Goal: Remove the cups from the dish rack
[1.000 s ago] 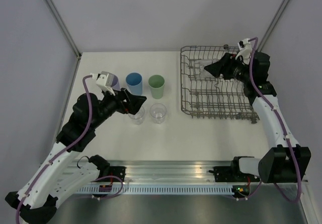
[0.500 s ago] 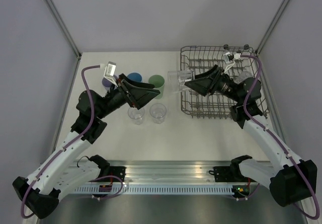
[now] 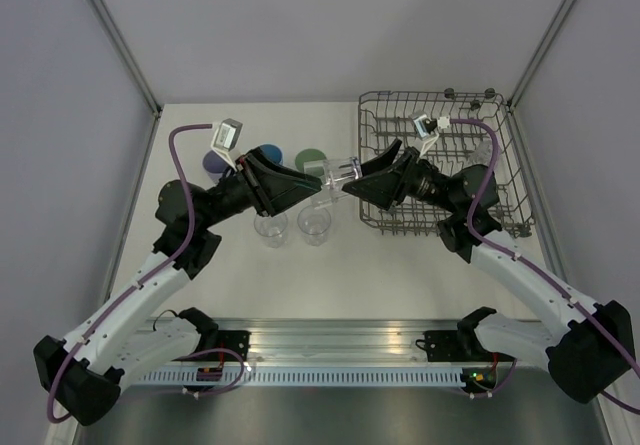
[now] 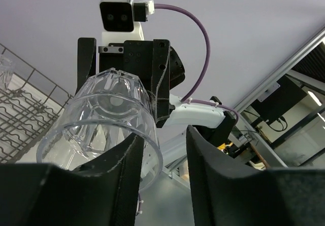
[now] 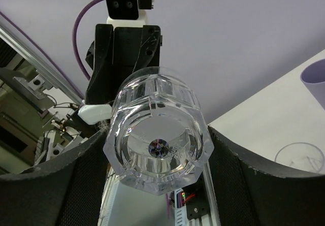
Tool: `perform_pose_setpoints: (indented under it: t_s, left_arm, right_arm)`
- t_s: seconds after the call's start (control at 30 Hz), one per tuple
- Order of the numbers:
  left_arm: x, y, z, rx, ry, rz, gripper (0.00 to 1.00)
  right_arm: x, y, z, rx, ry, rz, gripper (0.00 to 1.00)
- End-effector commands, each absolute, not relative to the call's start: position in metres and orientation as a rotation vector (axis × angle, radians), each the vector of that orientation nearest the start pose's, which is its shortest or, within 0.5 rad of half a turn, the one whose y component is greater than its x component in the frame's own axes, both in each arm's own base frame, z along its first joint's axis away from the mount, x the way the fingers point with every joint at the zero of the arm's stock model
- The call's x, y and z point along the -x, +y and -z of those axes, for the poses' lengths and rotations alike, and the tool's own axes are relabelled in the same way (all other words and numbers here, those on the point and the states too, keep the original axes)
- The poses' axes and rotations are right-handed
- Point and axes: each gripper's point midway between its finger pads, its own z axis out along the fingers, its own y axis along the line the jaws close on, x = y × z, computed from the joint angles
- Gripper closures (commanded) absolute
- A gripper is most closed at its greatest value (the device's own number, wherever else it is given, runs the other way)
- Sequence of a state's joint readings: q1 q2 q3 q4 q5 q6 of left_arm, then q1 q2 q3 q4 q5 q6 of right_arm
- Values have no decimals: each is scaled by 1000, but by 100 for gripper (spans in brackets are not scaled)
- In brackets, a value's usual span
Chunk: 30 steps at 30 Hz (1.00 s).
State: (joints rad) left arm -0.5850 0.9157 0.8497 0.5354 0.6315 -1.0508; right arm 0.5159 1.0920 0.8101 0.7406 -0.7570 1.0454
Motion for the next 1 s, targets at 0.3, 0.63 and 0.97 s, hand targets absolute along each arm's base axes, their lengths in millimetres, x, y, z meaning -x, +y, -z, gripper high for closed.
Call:
perform_pose_setpoints:
  t_s: [0.3, 0.63, 0.97]
  left_arm:
    - [-167, -271, -433, -411, 1397, 1674, 98]
    - [-207, -230, -393, -251, 1601, 1180, 98]
    - [-258, -152, -315, -28, 2014, 480, 98]
  right_arm:
    - [-208, 283, -420, 473, 1293, -1607, 46]
    - [-251, 259, -379, 354, 1534, -1198, 2]
    - [-258, 228, -349, 360, 1666, -921, 2]
